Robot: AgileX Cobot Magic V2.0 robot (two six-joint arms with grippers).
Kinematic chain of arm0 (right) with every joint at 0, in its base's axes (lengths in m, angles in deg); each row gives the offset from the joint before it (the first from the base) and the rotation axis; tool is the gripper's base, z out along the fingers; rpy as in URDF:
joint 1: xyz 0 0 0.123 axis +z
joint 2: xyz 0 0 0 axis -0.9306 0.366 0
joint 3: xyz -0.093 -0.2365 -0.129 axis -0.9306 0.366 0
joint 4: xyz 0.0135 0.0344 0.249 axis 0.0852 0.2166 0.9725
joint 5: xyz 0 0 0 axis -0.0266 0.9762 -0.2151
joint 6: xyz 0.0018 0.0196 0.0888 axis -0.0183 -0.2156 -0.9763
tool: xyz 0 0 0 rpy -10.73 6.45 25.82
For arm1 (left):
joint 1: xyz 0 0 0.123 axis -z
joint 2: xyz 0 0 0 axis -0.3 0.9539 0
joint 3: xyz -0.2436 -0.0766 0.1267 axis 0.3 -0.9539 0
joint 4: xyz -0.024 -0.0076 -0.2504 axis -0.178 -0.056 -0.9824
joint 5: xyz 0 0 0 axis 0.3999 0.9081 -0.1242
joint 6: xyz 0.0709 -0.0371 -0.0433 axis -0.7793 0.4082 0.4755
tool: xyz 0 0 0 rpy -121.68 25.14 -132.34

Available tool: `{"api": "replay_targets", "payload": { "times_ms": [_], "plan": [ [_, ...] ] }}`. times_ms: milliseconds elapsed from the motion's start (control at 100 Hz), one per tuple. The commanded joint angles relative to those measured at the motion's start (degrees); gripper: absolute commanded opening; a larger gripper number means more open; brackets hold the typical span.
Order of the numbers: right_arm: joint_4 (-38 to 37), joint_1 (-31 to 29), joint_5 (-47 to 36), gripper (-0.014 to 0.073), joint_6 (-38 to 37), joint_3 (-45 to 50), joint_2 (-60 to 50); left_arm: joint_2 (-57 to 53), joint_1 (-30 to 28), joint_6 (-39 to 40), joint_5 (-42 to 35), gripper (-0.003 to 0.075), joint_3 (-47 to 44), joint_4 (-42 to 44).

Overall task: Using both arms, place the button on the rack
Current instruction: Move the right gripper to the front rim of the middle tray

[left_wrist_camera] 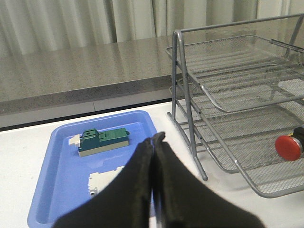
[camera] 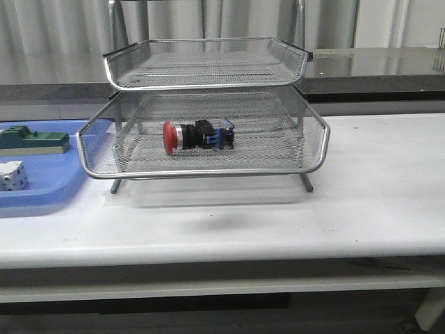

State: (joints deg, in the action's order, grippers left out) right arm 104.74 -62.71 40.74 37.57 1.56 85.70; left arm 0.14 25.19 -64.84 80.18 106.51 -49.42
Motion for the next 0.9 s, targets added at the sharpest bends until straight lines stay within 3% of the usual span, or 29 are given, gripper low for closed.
{"api": "replay_targets", "payload": {
  "times_ms": [0, 240, 540, 890],
  "plan": [
    [8.05, 0.03, -3.34, -0.0069, 6.56, -2.06, 4.19, 0.35, -0.25, 0.55, -4.91, -0.0021, 1.63, -0.78],
    [18.80, 5.14, -6.97, -0.0069, 15.31, -2.06, 14.85, 0.35, -0.25, 0.55, -4.91, -0.0021, 1.63, -0.78],
    [22.06, 18.71, -19.00, -0.0067, 15.40, -2.99, 26.52, 0.35, -0.25, 0.55, -4.91, -0.0021, 1.63, -0.78],
    [22.63, 24.62, -19.71, -0.0067, 15.40, -13.29, 39.02, 0.35, -0.25, 0.55, -4.91, -0.0021, 1.63, -0.78]
  ]
}}
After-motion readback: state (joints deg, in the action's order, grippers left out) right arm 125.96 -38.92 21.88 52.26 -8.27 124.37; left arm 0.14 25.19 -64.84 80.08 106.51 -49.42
